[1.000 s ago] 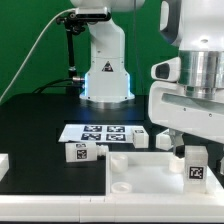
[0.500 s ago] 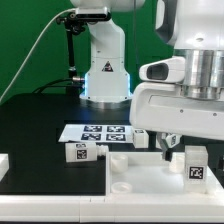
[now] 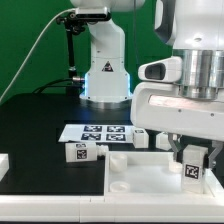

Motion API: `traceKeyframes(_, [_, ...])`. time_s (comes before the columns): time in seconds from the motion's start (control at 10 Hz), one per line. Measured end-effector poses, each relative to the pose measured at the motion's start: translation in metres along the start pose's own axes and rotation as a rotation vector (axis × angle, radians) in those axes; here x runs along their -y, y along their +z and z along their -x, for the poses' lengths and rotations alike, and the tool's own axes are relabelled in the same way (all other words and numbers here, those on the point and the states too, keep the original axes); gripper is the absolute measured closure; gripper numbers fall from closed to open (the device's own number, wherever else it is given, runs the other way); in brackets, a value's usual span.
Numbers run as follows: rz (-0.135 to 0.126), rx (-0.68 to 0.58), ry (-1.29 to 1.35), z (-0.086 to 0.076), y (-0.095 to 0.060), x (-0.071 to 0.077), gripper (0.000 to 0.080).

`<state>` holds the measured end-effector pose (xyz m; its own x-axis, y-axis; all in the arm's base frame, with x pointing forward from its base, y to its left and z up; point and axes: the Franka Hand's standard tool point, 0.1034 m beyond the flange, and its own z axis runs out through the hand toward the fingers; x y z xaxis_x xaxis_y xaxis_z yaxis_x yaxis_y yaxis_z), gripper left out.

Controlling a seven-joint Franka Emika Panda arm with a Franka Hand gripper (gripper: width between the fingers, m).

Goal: Assemble one leg

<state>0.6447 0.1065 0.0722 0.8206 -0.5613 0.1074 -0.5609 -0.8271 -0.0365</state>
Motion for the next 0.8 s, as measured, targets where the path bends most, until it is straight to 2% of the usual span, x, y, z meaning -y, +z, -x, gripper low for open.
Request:
traceKeyframes(0.2, [0.003,-0.002,0.162,0.0022,0.0006,0.0011,0.0513])
traceKeyframes(0.4, [0.017,-0.008,0.384,0.0022,0.0009,-0.0002,0.0513])
traceKeyframes(0.6, [0.009,0.017,0.628,0.001,0.0012,-0.0032,0.0512])
traceKeyframes(0.8, [0.007,0.045,1.007,0.0036,0.0014,-0.0018,0.0512])
